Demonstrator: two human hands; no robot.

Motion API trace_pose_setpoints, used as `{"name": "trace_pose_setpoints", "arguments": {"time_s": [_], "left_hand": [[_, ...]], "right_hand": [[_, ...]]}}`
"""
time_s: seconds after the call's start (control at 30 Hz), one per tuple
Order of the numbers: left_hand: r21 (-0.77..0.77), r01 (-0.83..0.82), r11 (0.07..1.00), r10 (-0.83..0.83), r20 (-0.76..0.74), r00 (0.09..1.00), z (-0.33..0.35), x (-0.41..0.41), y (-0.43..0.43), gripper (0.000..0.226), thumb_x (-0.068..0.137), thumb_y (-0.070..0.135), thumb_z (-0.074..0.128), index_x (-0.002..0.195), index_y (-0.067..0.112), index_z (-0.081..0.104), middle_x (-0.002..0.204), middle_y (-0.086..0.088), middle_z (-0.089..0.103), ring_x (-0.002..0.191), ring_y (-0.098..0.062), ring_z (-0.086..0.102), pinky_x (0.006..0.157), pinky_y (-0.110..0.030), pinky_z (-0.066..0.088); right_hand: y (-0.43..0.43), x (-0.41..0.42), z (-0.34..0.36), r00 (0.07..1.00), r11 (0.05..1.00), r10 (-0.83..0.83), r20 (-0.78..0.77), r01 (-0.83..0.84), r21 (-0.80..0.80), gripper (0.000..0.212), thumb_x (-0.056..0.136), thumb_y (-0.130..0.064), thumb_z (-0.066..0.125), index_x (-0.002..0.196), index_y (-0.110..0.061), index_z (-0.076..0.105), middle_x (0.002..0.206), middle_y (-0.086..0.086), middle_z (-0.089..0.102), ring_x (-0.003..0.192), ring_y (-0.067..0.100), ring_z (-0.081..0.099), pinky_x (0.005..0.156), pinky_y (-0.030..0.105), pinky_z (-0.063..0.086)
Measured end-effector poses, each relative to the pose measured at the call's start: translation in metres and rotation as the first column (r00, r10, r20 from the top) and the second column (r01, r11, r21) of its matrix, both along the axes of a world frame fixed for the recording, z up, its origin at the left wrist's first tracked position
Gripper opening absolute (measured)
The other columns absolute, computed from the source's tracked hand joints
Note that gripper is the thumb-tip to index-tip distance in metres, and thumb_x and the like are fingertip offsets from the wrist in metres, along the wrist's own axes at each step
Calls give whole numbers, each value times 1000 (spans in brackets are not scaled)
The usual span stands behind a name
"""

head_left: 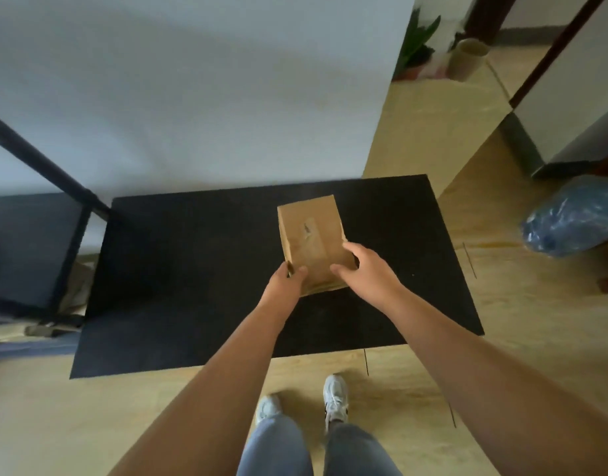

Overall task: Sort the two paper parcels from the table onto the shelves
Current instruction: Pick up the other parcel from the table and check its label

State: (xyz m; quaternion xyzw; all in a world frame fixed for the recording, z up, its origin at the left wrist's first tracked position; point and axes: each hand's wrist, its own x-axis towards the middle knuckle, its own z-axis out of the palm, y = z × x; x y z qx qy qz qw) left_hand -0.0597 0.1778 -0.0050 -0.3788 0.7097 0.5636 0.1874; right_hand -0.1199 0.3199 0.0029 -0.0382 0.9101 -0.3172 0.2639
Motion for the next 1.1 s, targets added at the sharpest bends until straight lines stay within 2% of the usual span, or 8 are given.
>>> {"name": "trace_pose_setpoints", "arguments": {"time_s": [0.13, 0.3, 0.43, 0.57, 0.77, 0.9, 1.03, 1.1], "left_hand": [[72, -196, 978, 197, -9, 980, -1, -3, 3, 51, 105, 37, 39, 155, 29, 34, 162, 1, 31, 145, -22, 33, 115, -42, 27], [96, -299, 949, 309, -123, 943, -2, 1, -5, 37, 106, 29, 38, 142, 29, 47, 135, 0, 52, 103, -11, 50, 84, -29, 35], [80, -363, 928, 372, -170, 913, 4, 12, -14, 32, 103, 27, 48, 134, 29, 52, 133, -2, 54, 109, -16, 54, 67, -20, 41], [-133, -387, 912, 337, -296, 894, 6, 21, -21, 28, 89, 37, 66, 116, 34, 61, 132, 0, 53, 121, -24, 52, 85, -32, 53], [-285, -306, 908, 223, -289, 931, 4, 24, -22, 28, 90, 22, 69, 117, 29, 65, 131, 1, 52, 119, -21, 52, 84, -27, 53], [-246, -321, 914, 241, -306, 921, -3, 26, -19, 36, 94, 14, 63, 129, 24, 59, 125, 3, 55, 102, -11, 60, 70, -14, 48], [-139, -379, 915, 341, -237, 910, -8, 23, -22, 32, 99, 14, 56, 129, 20, 60, 118, 1, 66, 103, -17, 66, 88, -33, 57], [-84, -366, 927, 346, -186, 919, -12, 22, -21, 28, 100, 13, 51, 122, 18, 66, 114, -3, 71, 101, -18, 68, 88, -36, 59]], "right_hand": [[-3, -7, -7, 1000, 1000, 11, -4, -11, 9, 70, 91, -45, 63, 152, -28, 34, 154, 3, 38, 133, 23, 49, 99, 33, 44], [-5, -8, -12, 998, 999, 16, 55, -14, -39, 71, 91, -45, 63, 152, -25, 33, 152, 5, 41, 134, 24, 48, 100, 35, 44], [-18, -2, -15, 995, 995, 29, 100, -19, -94, 70, 90, -46, 63, 151, -25, 36, 149, 4, 47, 132, 24, 51, 102, 39, 46], [-29, 3, -15, 978, 969, -2, 209, 53, -240, 57, 96, -41, 57, 148, -25, 40, 140, 0, 55, 126, 19, 55, 97, 31, 43], [-33, 13, -21, 962, 967, -42, 272, 107, -230, 46, 102, -32, 48, 147, -23, 45, 138, 0, 58, 126, 19, 54, 96, 30, 42], [-25, 13, -17, 977, 942, -152, 152, 190, -276, 44, 102, -36, 47, 144, -22, 47, 137, -1, 56, 127, 18, 54, 89, 25, 41], [-24, 16, -15, 991, 956, -123, 60, 134, -262, 52, 98, -34, 57, 147, -23, 41, 141, 1, 54, 127, 20, 54, 88, 26, 44], [-24, 18, -17, 995, 969, -83, 48, 92, -231, 54, 98, -30, 58, 148, -24, 39, 142, 2, 54, 127, 21, 55, 88, 27, 45]]}}
